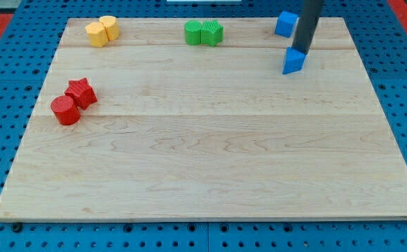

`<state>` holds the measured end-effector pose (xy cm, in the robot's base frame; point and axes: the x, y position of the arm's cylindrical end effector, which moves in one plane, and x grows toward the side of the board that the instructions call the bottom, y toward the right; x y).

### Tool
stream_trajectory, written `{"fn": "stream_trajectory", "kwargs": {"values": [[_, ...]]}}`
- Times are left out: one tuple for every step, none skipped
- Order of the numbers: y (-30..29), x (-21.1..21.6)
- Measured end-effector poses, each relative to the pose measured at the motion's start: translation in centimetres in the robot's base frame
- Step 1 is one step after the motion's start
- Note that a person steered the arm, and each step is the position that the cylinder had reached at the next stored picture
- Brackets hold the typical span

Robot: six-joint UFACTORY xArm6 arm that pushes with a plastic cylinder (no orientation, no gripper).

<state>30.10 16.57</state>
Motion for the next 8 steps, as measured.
{"fn": "stream_trajectory", "kwargs": {"values": [[-1.7, 0.7], [-3.3, 2.5], [-9.2, 3.1], [-7.4, 4.7], [-0.5, 7.7], [-0.4, 6.9], [3.3, 4.9], [3.7, 9.4]]}}
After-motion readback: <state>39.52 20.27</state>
